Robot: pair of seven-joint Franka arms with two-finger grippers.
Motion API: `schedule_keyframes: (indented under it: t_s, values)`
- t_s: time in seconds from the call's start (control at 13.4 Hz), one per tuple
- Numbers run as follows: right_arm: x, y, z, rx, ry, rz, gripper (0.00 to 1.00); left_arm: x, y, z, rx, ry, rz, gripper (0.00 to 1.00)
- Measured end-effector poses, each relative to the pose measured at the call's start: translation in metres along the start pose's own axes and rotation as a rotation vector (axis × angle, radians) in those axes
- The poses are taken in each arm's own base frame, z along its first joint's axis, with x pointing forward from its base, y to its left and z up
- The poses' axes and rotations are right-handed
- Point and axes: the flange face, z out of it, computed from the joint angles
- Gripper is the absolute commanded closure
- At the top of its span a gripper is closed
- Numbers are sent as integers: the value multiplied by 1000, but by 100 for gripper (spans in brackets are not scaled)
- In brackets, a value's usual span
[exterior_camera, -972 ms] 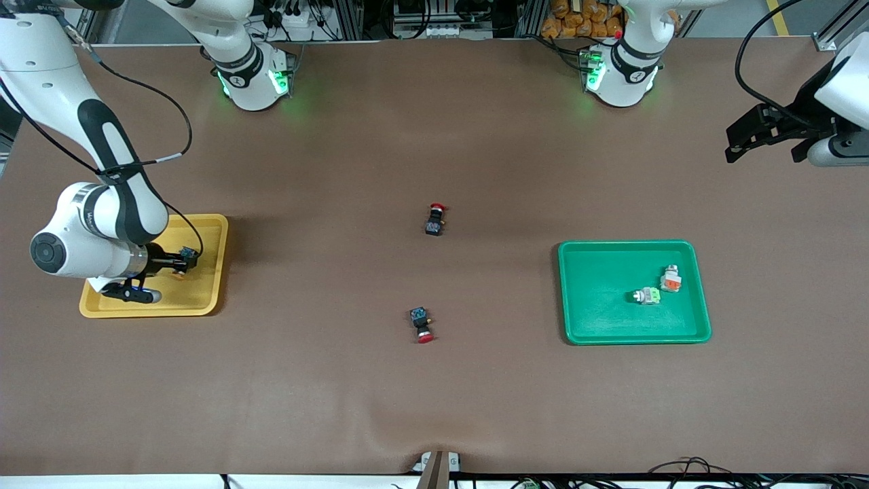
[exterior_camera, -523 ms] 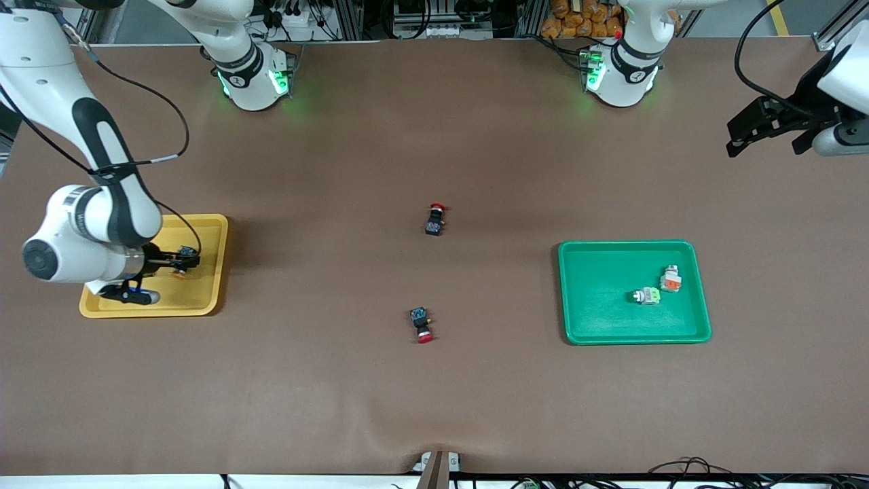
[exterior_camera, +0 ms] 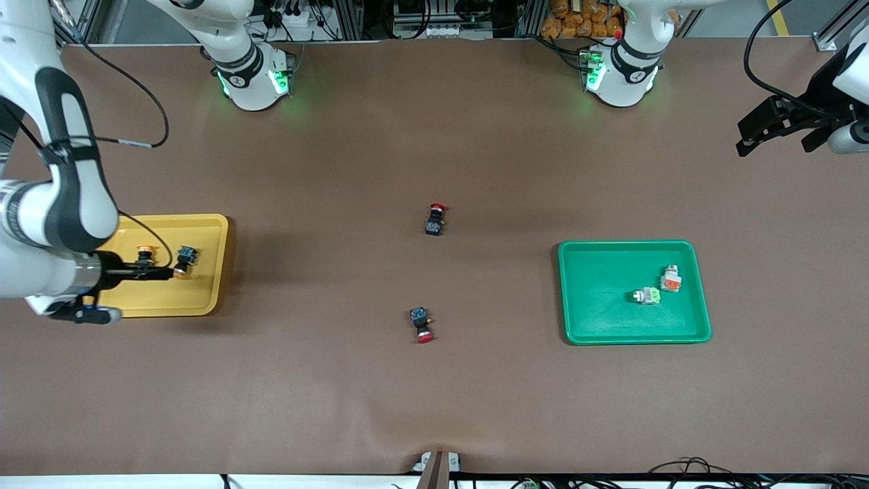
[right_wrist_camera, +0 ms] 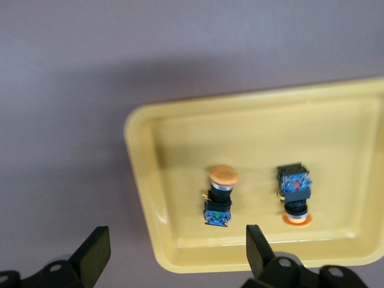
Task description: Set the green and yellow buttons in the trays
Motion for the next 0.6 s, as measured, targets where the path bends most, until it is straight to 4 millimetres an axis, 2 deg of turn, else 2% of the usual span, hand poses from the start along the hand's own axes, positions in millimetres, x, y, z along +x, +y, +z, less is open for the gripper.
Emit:
schedule_keyframes:
  t_s: [0.15, 0.37, 0.6]
  values:
    - [1, -18, -40, -9, 40, -26, 0, 0, -1, 0, 0, -2, -2, 0]
    - [3, -30, -90, -16, 120, -45, 0, 1, -5, 0, 0, -3, -10, 0]
    - [-6, -48, -145, -21, 153, -67, 0, -1, -12, 2, 4, -20, -33, 0]
